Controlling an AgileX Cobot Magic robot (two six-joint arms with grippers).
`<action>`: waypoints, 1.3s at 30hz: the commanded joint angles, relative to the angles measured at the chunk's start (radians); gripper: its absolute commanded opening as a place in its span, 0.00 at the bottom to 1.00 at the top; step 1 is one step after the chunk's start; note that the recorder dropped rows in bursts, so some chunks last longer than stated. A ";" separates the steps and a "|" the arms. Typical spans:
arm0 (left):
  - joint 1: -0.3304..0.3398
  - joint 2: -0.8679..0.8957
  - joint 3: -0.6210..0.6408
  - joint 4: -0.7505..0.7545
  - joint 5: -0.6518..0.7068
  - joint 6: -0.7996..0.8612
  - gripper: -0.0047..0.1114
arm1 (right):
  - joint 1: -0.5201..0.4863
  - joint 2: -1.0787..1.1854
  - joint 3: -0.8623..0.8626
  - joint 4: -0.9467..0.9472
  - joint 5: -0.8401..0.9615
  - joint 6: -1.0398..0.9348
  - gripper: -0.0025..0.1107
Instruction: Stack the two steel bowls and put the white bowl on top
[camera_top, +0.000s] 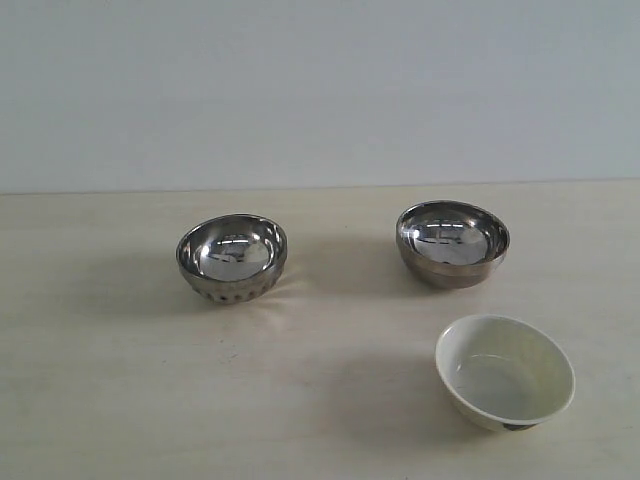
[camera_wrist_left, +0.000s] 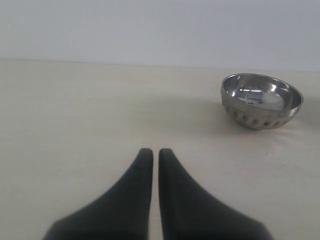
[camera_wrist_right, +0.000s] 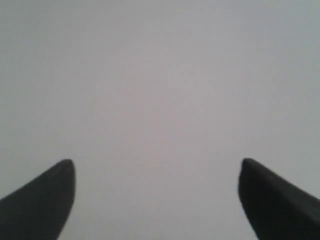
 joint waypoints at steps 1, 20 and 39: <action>-0.005 -0.003 0.003 0.000 -0.008 -0.005 0.07 | -0.002 0.301 -0.172 -0.005 0.180 0.004 0.94; -0.005 -0.003 0.003 0.000 -0.008 -0.005 0.07 | 0.000 1.336 -0.558 0.331 0.349 -0.186 0.95; -0.005 -0.003 0.003 0.000 -0.008 -0.005 0.07 | 0.000 1.570 -0.558 0.350 0.100 -0.178 0.95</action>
